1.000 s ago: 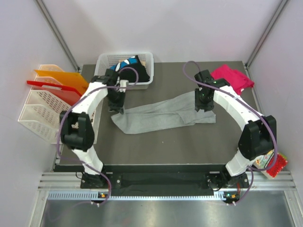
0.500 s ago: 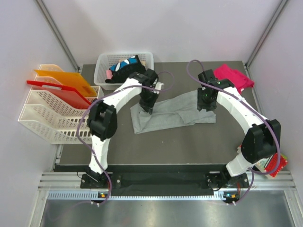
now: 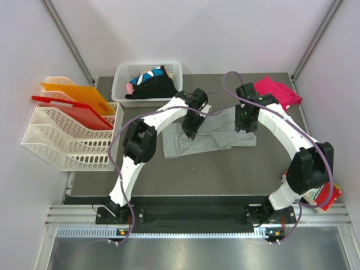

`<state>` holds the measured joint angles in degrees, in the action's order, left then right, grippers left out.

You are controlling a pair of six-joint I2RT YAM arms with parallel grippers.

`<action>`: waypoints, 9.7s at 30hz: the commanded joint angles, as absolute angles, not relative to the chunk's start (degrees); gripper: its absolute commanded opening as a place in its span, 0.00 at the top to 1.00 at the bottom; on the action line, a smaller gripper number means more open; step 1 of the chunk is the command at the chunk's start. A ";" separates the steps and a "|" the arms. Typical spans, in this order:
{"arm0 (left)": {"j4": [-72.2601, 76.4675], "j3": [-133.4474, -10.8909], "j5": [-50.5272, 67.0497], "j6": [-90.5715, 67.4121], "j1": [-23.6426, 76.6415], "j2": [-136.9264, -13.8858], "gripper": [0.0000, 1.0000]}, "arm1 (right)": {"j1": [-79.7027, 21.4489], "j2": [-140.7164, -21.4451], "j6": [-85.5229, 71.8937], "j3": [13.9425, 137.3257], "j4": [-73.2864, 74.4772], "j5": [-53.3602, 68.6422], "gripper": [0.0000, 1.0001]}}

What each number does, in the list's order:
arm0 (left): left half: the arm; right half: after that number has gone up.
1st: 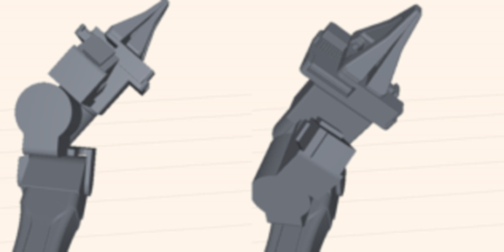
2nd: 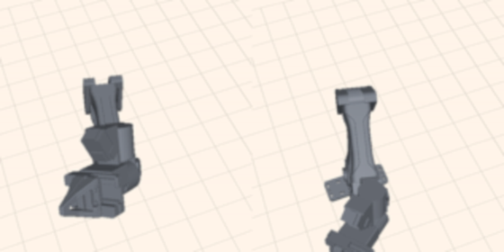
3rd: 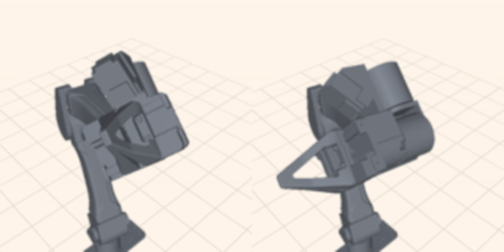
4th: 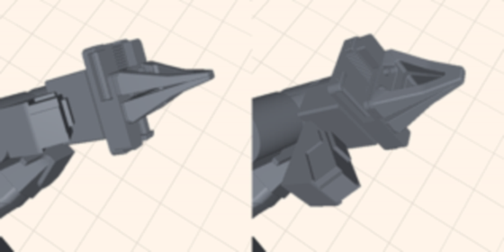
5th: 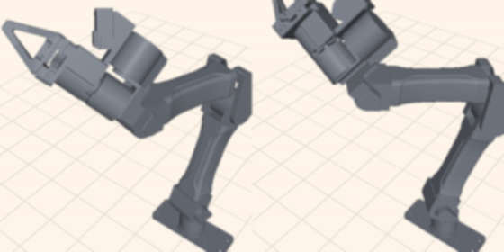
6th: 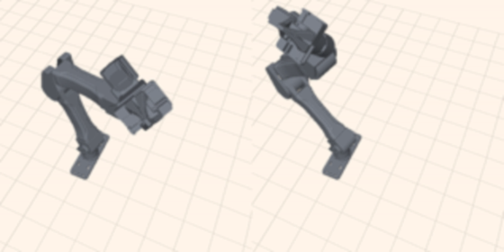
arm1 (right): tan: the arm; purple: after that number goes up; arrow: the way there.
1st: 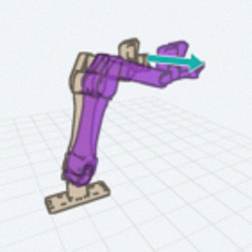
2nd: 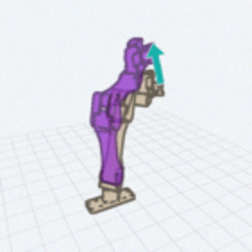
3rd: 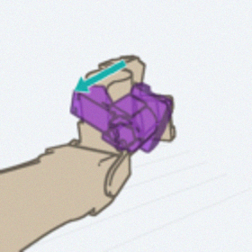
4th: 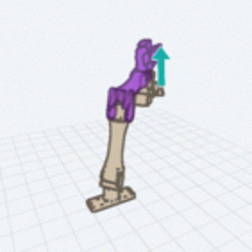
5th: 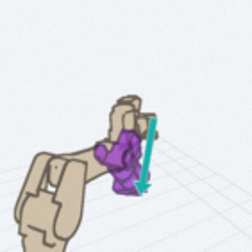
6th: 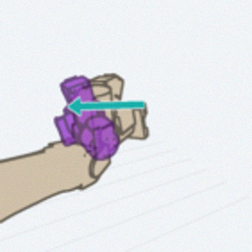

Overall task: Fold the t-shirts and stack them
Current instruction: Fold the folded rectangular tshirt in 1/3 of the way, then rotate the tshirt 45 degrees, then grab one side of the 2/3 rectangular tshirt with right arm

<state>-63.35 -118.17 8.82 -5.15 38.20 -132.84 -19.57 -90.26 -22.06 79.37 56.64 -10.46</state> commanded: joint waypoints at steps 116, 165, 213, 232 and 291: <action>-40.25 -91.73 21.45 -2.65 17.67 -114.42 0.01 | -30.15 -115.49 -31.55 100.90 50.27 7.30 0.61; -45.51 -81.13 18.98 14.77 27.59 -116.29 0.01 | -11.34 -134.19 -27.87 111.87 57.04 -13.54 0.64; -62.84 -85.43 13.70 8.17 0.44 -81.56 0.01 | -71.45 -105.81 -20.74 91.40 57.74 -27.69 0.45; -60.91 -80.60 13.27 15.65 0.44 -80.95 0.01 | -70.84 -124.99 -23.03 106.11 62.41 -29.62 0.46; -61.26 -80.24 14.50 9.58 0.44 -81.56 0.01 | -66.27 -125.77 -20.83 95.71 53.35 -24.52 0.82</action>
